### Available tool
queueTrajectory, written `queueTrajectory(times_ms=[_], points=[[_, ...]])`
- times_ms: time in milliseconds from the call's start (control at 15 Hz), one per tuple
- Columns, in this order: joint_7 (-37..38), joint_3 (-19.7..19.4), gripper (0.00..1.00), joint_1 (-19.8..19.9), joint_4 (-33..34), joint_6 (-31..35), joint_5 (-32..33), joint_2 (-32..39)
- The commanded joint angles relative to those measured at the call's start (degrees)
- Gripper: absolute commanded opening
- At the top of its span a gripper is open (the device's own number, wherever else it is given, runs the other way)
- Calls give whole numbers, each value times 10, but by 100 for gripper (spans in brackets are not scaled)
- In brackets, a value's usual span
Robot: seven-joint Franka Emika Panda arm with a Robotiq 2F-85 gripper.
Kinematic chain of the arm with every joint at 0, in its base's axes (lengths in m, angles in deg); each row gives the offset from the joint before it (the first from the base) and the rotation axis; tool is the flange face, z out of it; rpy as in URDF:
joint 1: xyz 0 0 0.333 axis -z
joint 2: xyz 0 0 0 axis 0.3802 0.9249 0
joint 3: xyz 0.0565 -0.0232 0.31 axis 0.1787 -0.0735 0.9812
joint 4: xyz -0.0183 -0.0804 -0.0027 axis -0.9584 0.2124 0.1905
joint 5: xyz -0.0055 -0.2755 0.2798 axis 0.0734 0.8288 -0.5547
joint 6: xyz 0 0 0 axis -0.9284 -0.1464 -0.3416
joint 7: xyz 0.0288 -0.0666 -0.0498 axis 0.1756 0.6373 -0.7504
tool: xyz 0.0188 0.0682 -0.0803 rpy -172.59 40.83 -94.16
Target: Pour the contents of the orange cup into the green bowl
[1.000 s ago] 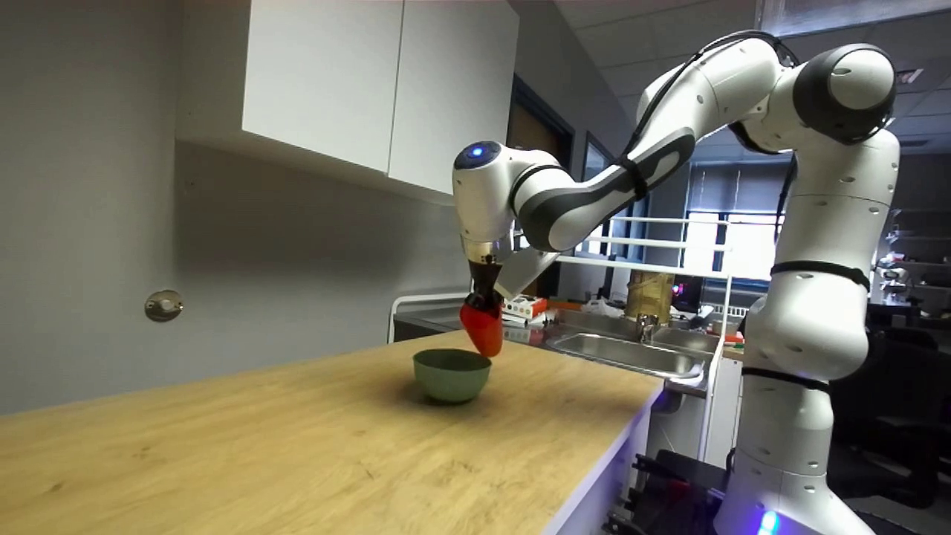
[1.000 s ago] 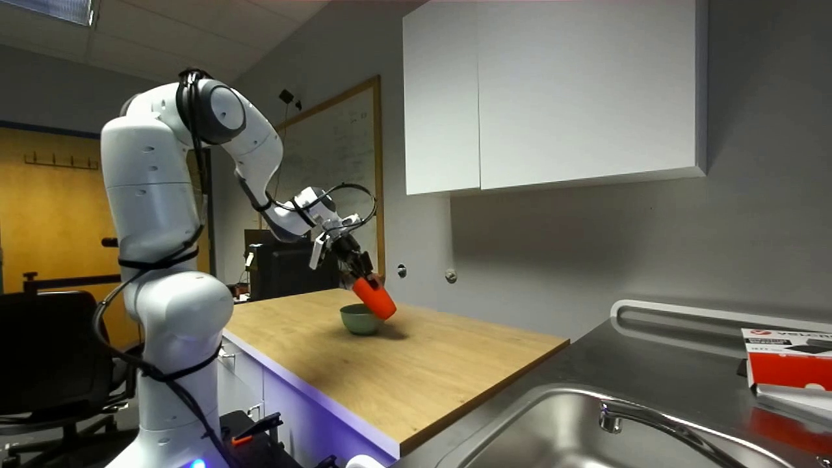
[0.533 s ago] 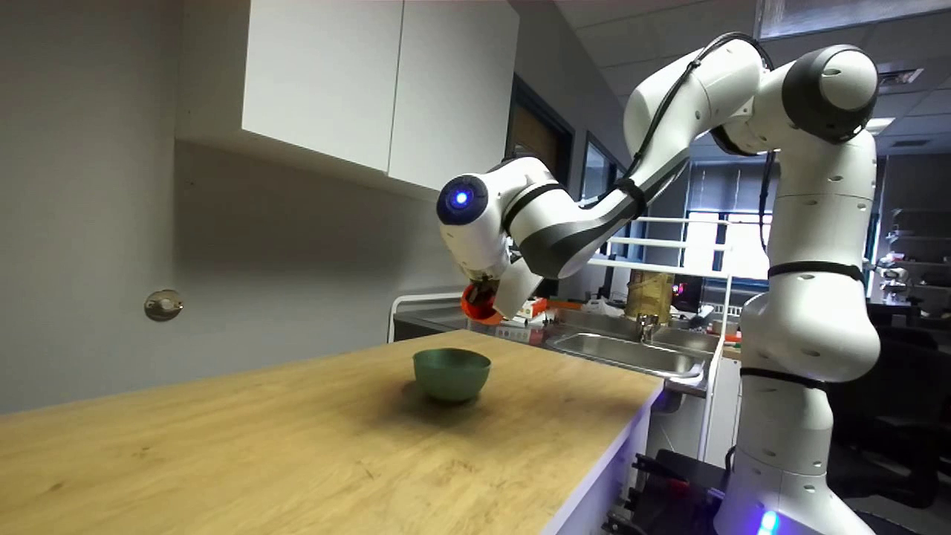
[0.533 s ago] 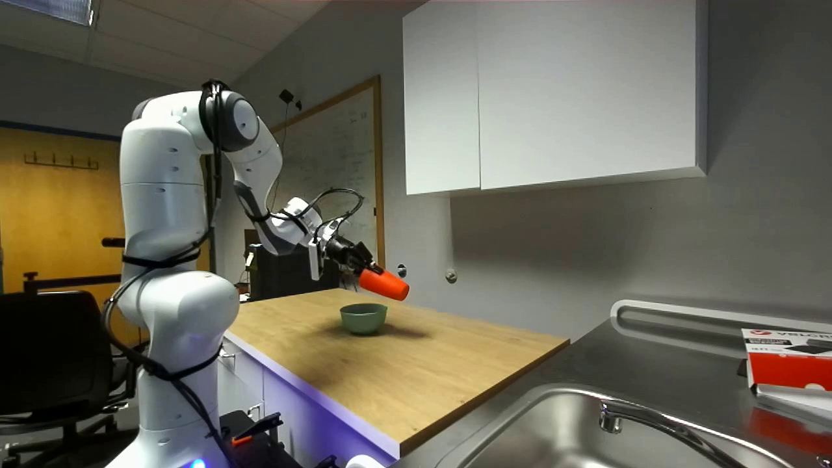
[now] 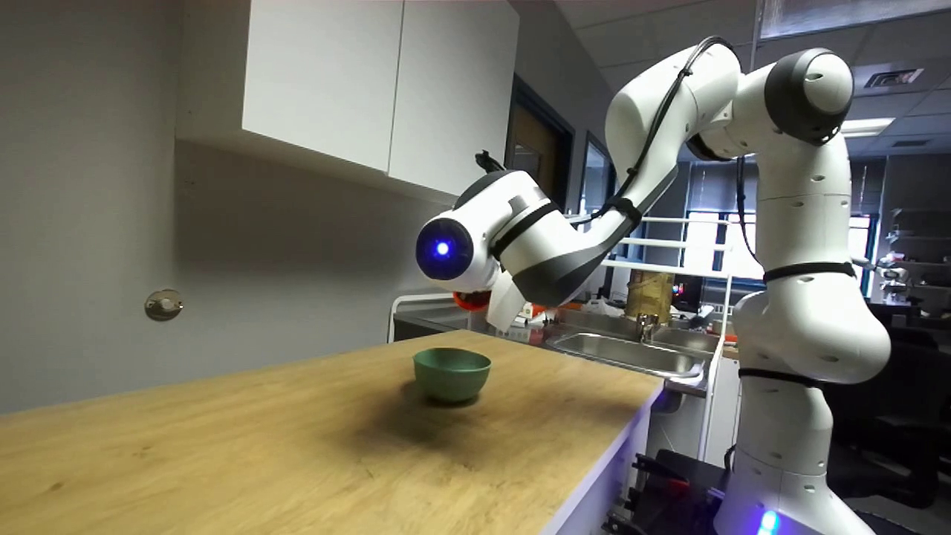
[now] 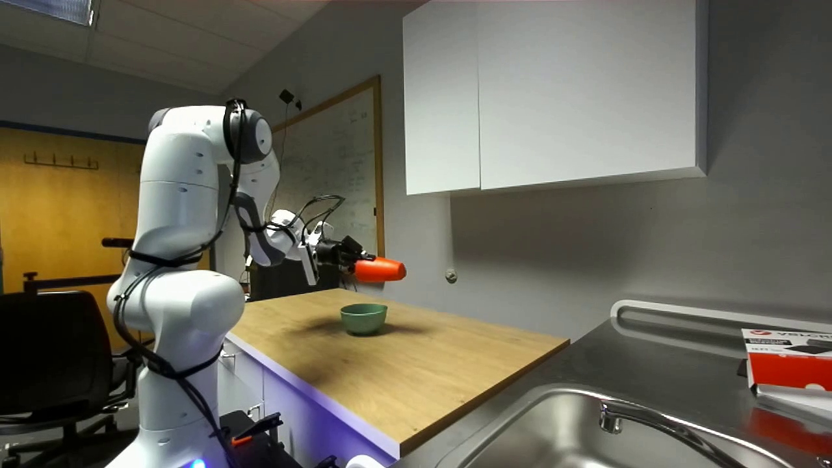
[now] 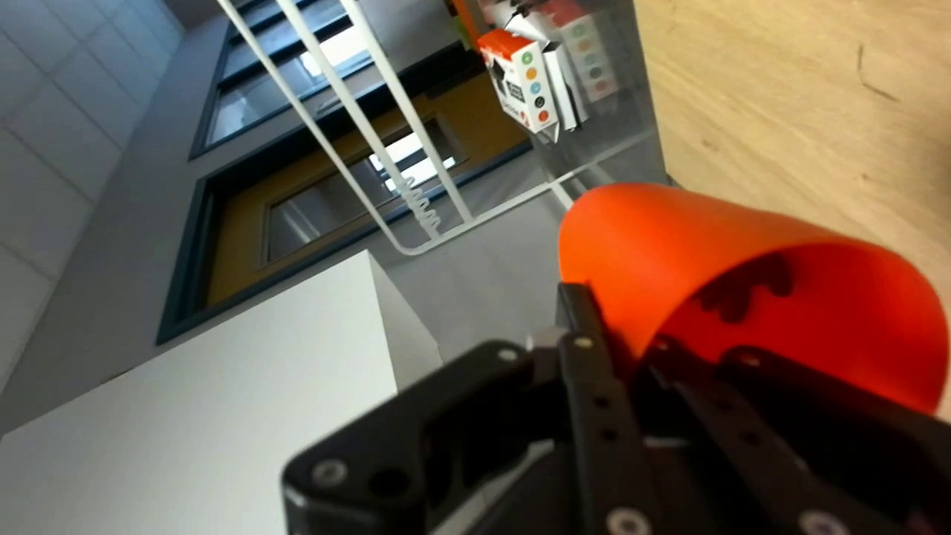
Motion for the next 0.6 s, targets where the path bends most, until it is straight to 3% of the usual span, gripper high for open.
queueTrajectory(times_ms=[0,533], points=[[-13,2,1,-16,27,-58,44,24],[-12,3,1,-27,42,-117,79,50]])
